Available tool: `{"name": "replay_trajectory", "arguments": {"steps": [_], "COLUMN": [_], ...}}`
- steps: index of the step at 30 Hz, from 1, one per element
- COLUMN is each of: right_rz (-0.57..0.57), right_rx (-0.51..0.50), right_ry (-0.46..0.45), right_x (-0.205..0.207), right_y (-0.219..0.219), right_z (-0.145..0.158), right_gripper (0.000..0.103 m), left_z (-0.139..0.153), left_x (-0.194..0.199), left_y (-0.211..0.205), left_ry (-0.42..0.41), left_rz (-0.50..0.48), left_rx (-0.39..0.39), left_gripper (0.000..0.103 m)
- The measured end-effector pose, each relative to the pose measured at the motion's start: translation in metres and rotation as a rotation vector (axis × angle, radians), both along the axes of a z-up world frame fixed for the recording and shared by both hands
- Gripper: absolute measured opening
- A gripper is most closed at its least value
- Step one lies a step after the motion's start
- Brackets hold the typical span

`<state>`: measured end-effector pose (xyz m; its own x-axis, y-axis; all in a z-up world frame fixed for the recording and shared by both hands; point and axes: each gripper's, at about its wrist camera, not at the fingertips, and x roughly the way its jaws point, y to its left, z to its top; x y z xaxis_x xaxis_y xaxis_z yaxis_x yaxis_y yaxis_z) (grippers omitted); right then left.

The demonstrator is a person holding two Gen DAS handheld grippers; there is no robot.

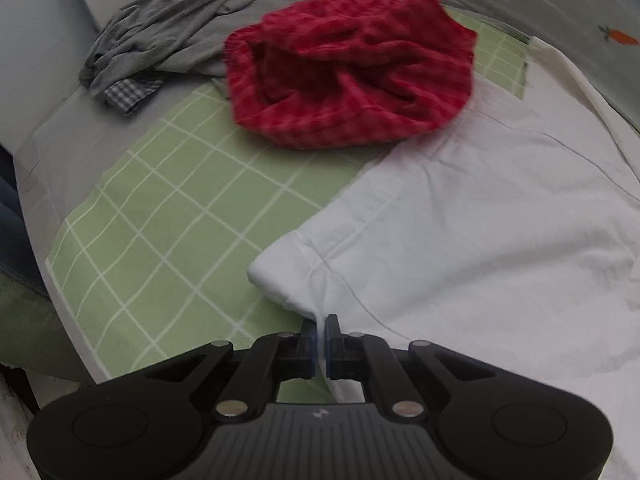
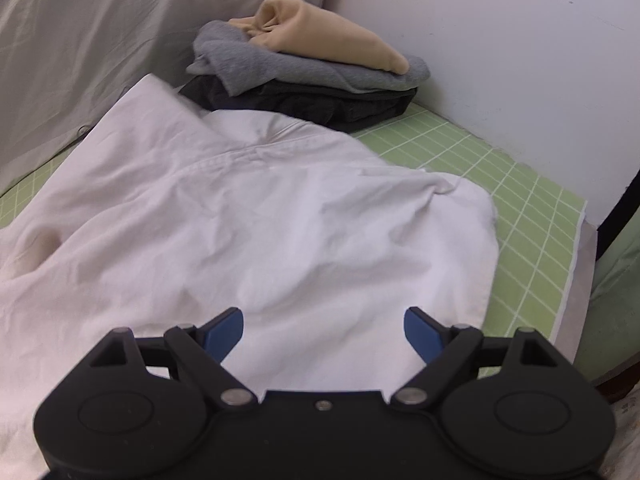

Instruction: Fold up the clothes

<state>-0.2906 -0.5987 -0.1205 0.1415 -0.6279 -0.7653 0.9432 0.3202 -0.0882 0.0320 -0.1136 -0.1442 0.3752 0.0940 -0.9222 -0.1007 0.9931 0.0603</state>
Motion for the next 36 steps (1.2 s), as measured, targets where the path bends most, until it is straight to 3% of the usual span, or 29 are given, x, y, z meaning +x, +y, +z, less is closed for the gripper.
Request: {"name": "replay_trajectory", "arguments": {"steps": [9, 14, 17, 19, 20, 23, 26, 30, 33, 36], "right_rz": [0.092, 0.144, 0.166, 0.183, 0.196, 0.252, 0.309, 0.382, 0.427, 0.453], "right_rx": [0.012, 0.011, 0.025, 0.035, 0.040, 0.057, 0.079, 0.103, 0.099, 0.082], "right_ry": [-0.005, -0.004, -0.004, -0.008, -0.011, -0.014, -0.012, -0.003, 0.014, 0.037], "right_x": [0.034, 0.045, 0.052, 0.059, 0.063, 0.080, 0.102, 0.134, 0.154, 0.169], "right_y": [0.044, 0.059, 0.064, 0.066, 0.068, 0.074, 0.081, 0.093, 0.101, 0.107], "right_z": [-0.004, -0.003, -0.005, -0.006, -0.007, -0.011, -0.016, -0.024, -0.025, -0.023], "right_gripper": [0.088, 0.088, 0.088, 0.090, 0.091, 0.094, 0.095, 0.095, 0.095, 0.095], "left_z": [0.002, 0.004, 0.017, 0.031, 0.039, 0.060, 0.066, 0.045, 0.021, 0.007], "left_x": [0.015, 0.022, 0.019, 0.017, 0.017, 0.022, 0.032, 0.045, 0.065, 0.093], "left_y": [0.062, 0.090, 0.088, 0.085, 0.083, 0.070, 0.035, -0.023, -0.049, -0.053], "left_ry": [-0.046, -0.027, -0.067, -0.113, -0.143, -0.211, -0.227, -0.184, -0.128, -0.115], "left_rz": [0.123, 0.166, 0.138, 0.129, 0.130, 0.087, -0.089, -0.300, -0.305, -0.281], "left_rx": [0.080, 0.118, 0.110, 0.113, 0.108, 0.063, -0.020, -0.084, -0.122, -0.090], "left_gripper": [0.006, 0.007, 0.016, 0.041, 0.046, 0.050, 0.051, 0.050, 0.049, 0.049]}}
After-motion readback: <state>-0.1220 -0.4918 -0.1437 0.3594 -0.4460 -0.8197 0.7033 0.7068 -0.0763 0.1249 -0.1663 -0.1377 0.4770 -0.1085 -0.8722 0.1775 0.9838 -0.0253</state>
